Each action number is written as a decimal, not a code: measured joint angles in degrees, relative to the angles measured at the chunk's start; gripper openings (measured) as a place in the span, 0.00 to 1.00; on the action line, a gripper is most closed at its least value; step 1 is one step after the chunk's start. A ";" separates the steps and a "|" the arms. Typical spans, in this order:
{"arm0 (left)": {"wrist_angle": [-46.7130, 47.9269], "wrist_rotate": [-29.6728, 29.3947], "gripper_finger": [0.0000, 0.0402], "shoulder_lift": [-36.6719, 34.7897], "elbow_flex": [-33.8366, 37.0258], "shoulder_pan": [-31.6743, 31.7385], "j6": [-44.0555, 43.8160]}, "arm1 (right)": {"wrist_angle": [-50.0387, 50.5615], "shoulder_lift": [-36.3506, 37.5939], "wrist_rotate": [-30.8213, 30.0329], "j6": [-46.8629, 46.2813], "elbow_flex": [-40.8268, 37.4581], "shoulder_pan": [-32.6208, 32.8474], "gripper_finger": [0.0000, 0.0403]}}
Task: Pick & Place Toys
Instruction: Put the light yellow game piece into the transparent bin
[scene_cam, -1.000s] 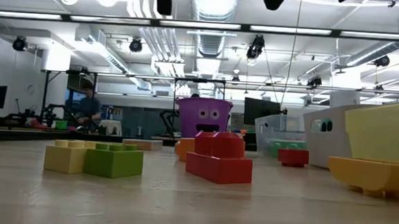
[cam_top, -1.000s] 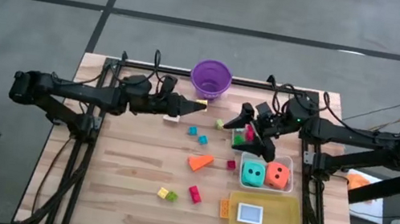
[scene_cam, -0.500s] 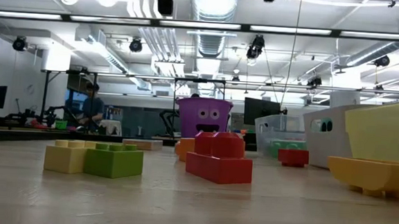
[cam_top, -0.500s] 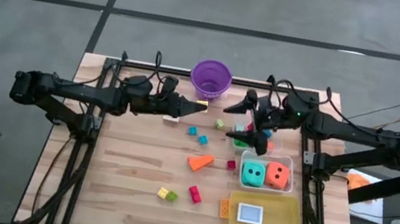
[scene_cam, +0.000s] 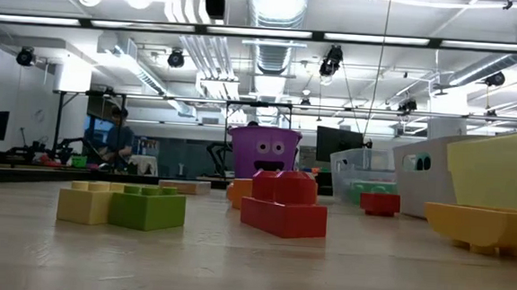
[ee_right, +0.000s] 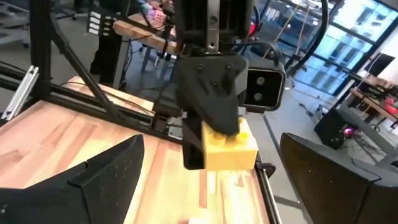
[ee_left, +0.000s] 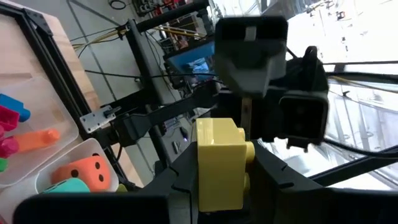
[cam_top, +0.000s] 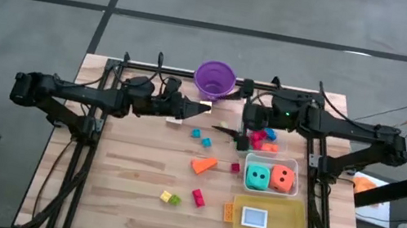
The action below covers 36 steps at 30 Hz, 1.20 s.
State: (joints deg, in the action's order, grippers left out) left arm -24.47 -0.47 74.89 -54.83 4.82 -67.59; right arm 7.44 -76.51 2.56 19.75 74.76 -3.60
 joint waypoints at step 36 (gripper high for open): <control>-3.32 0.02 0.20 0.00 0.11 0.00 1.16 | -0.78 -6.30 0.40 3.06 4.61 -0.04 0.49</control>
State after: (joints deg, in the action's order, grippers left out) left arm -27.79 -0.45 74.89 -54.72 4.82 -66.43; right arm 6.66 -82.81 2.96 22.80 79.37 -3.64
